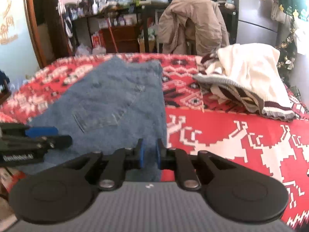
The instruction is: Fold clothes
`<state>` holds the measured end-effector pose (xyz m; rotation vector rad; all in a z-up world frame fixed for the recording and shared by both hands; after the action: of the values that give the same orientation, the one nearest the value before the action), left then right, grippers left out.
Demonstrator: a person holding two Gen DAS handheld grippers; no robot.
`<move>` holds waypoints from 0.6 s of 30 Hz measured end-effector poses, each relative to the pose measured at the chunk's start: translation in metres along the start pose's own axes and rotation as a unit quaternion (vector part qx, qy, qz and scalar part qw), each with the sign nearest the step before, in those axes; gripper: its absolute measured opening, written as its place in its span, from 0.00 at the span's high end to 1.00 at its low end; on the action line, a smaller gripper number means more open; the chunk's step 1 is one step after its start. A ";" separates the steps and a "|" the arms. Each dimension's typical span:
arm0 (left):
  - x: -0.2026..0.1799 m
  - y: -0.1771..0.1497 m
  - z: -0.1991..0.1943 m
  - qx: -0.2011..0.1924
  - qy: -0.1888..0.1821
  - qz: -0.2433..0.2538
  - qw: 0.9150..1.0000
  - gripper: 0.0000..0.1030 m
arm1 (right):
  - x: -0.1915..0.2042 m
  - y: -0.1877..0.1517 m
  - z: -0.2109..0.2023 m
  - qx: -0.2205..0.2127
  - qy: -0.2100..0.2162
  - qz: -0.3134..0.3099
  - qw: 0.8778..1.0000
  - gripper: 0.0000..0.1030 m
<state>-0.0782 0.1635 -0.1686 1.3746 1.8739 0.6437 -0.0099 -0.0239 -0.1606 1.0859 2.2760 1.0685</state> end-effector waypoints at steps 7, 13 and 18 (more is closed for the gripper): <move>-0.012 -0.007 0.007 0.019 0.004 0.035 0.999 0.54 | 0.035 0.003 0.020 0.019 0.030 -0.073 0.997 0.87; -0.009 -0.015 -0.007 0.029 0.000 0.043 0.999 0.52 | 0.032 -0.016 0.009 0.027 0.029 -0.093 0.995 0.90; 0.011 0.005 -0.020 0.001 -0.025 -0.014 1.000 0.53 | 0.015 -0.014 -0.005 0.032 0.041 -0.066 0.996 0.89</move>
<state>-0.0930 0.1754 -0.1552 1.3507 1.8517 0.5896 -0.0290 -0.0201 -0.1693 0.9169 2.4241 1.0121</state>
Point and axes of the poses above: each gripper's, at about its wrist camera, not at the fingertips, and z roughly the way its jaws point, x to its left, y to its top, the point moved 1 cm from there along z, roughly the way its jaws point, and after that the axes turned 8 degrees about -z, right-handed, at the moved point
